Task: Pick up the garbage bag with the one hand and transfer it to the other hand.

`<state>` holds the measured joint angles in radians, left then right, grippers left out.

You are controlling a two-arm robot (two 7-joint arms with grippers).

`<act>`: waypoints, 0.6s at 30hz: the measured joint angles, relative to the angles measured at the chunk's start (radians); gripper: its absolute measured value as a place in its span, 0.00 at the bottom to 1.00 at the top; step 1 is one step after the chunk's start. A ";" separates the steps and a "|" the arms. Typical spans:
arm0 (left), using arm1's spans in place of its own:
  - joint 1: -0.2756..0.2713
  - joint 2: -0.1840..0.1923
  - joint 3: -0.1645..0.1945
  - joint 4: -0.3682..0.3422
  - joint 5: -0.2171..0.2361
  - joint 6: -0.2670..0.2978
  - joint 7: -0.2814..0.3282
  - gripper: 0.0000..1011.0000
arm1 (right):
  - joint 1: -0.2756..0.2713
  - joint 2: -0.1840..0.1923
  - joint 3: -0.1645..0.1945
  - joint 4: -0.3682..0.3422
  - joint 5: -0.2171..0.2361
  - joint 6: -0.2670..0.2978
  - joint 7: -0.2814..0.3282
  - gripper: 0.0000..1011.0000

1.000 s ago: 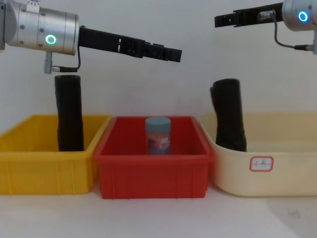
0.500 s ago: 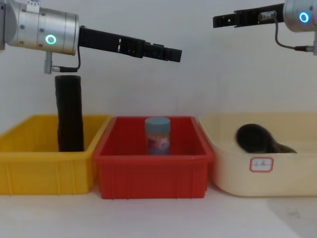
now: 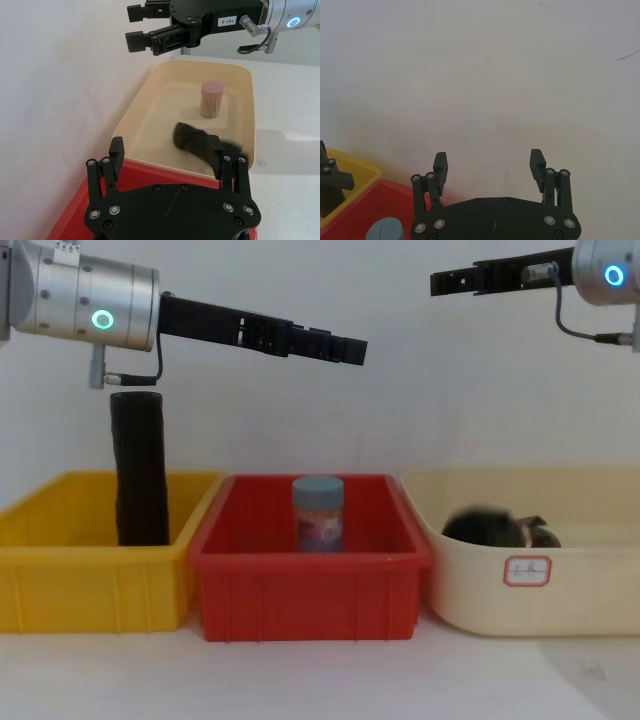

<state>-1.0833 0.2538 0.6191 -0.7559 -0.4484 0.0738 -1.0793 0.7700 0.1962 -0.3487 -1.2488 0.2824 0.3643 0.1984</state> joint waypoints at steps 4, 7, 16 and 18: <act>0.003 0.000 0.000 -0.003 0.000 0.000 0.002 0.99 | -0.002 0.000 0.001 -0.001 0.000 -0.001 0.000 0.99; 0.009 0.001 -0.001 -0.010 0.001 0.000 0.010 0.99 | -0.009 0.001 0.002 -0.005 0.000 -0.004 0.000 0.99; 0.078 0.012 -0.014 -0.081 0.021 -0.004 0.098 0.99 | -0.077 0.013 0.013 -0.050 0.000 -0.032 -0.012 0.99; 0.094 0.014 -0.017 -0.097 0.027 -0.005 0.119 0.99 | -0.092 0.016 0.015 -0.060 0.000 -0.038 -0.014 0.99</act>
<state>-0.9891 0.2681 0.6018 -0.8528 -0.4218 0.0688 -0.9606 0.6777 0.2124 -0.3336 -1.3087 0.2828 0.3258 0.1840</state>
